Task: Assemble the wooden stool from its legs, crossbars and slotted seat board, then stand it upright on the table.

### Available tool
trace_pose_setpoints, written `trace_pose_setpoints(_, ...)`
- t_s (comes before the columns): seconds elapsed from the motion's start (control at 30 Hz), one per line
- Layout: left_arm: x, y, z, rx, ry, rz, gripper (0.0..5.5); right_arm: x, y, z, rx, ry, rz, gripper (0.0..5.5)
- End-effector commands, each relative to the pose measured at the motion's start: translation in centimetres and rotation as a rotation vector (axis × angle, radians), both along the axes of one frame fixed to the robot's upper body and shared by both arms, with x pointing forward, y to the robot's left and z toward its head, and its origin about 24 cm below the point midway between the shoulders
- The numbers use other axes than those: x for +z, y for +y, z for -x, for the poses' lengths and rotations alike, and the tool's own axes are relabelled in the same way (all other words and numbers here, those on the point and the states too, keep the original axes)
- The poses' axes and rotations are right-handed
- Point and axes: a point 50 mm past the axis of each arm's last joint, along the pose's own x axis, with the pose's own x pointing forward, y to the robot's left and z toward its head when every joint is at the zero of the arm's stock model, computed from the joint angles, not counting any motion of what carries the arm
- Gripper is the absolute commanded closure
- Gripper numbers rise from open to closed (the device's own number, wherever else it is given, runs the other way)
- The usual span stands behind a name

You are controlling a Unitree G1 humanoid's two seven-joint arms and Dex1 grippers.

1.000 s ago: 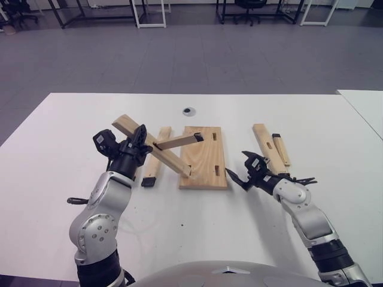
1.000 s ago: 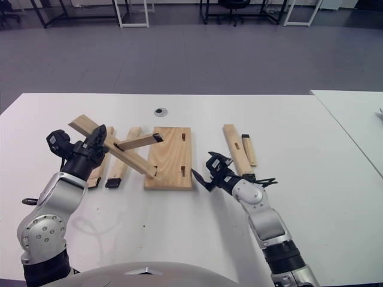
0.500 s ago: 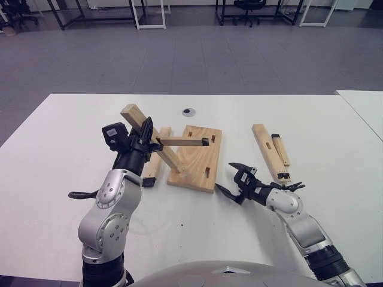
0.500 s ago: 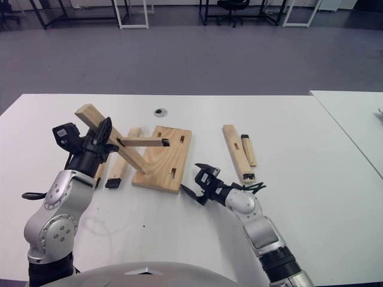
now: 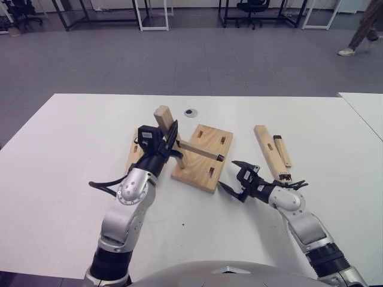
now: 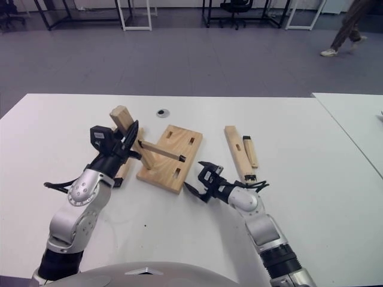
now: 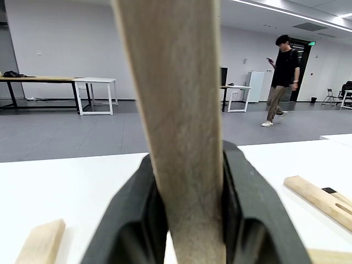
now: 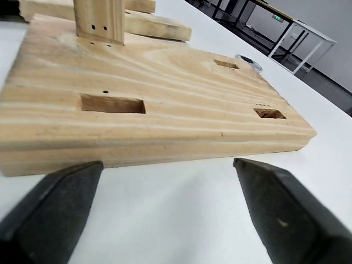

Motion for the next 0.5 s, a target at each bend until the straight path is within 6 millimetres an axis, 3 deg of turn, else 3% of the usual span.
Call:
trace_pose_setpoints(0.03,-0.8,-0.5,-0.5,-0.012,0.05,-0.054,4.48,0.2,-0.4,-0.8,-0.029,-0.018,0.02,1.06)
trace_pose_setpoints(0.07,-0.1,-0.8,-0.7,-0.024,0.03,-0.022,4.48,0.2,-0.4,-1.0,-0.039,-0.022,0.015,1.06)
trace_pose_setpoints(0.13,0.6,-1.4,-0.8,-0.061,0.011,0.034,3.91,0.2,-0.5,-1.4,-0.061,-0.027,0.013,1.06)
trace_pose_setpoints(0.27,0.5,-0.9,-0.4,-0.09,0.042,0.096,3.18,0.0,-0.6,-1.9,-0.099,-0.028,0.008,1.06)
trace_pose_setpoints(0.5,1.2,-0.9,1.2,-0.236,0.128,0.24,1.97,0.6,-2.6,-4.1,-0.212,-0.052,0.025,1.06)
